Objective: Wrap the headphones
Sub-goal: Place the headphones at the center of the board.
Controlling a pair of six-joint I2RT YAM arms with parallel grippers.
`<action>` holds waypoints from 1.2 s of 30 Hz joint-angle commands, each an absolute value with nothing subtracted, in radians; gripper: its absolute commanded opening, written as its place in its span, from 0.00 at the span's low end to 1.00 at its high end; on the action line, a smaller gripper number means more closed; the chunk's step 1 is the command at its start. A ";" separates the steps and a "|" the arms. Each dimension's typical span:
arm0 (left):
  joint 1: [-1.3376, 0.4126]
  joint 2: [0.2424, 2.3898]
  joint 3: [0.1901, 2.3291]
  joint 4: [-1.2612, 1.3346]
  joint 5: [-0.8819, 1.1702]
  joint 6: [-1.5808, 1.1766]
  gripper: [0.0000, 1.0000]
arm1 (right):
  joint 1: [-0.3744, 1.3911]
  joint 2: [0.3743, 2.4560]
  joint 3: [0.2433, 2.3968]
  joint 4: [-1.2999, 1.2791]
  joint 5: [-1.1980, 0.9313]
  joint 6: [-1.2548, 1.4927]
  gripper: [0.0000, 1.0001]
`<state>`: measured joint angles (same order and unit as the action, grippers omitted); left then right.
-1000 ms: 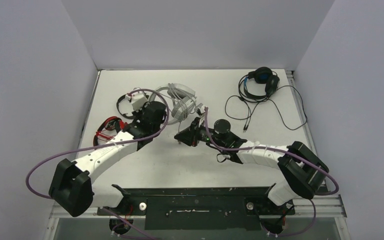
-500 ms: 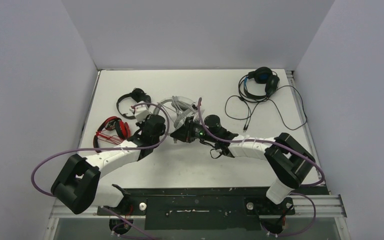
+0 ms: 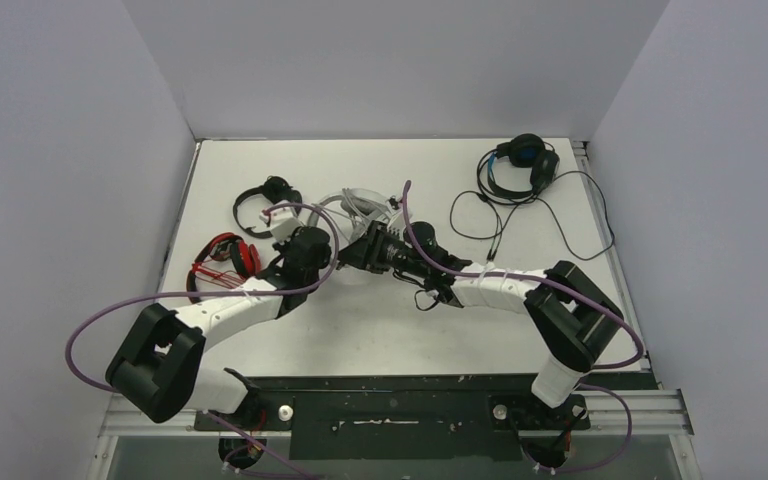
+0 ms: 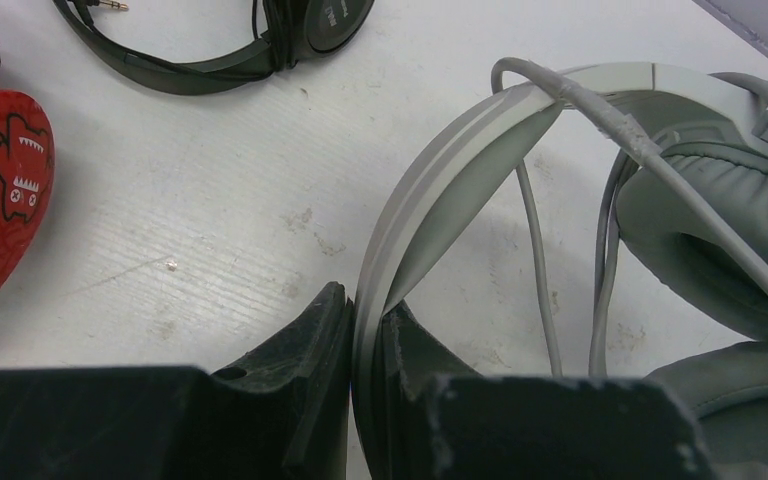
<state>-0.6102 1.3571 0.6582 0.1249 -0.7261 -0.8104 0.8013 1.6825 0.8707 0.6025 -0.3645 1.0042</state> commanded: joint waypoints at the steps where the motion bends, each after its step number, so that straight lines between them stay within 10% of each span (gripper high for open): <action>1: -0.634 1.342 0.747 0.148 -0.594 -0.835 0.00 | 0.787 1.676 0.960 0.596 -0.238 1.014 0.39; 15: -0.617 1.367 0.863 -0.047 -0.525 -0.917 0.00 | 0.798 1.635 1.036 0.438 -0.186 0.945 0.69; 25: -0.545 1.403 0.926 -0.132 -0.367 -0.969 0.00 | 0.785 1.622 1.155 0.293 -0.247 0.791 0.20; 36: -0.477 1.435 0.980 -0.205 -0.256 -0.998 0.00 | 0.773 1.643 1.209 0.247 -0.373 0.698 0.17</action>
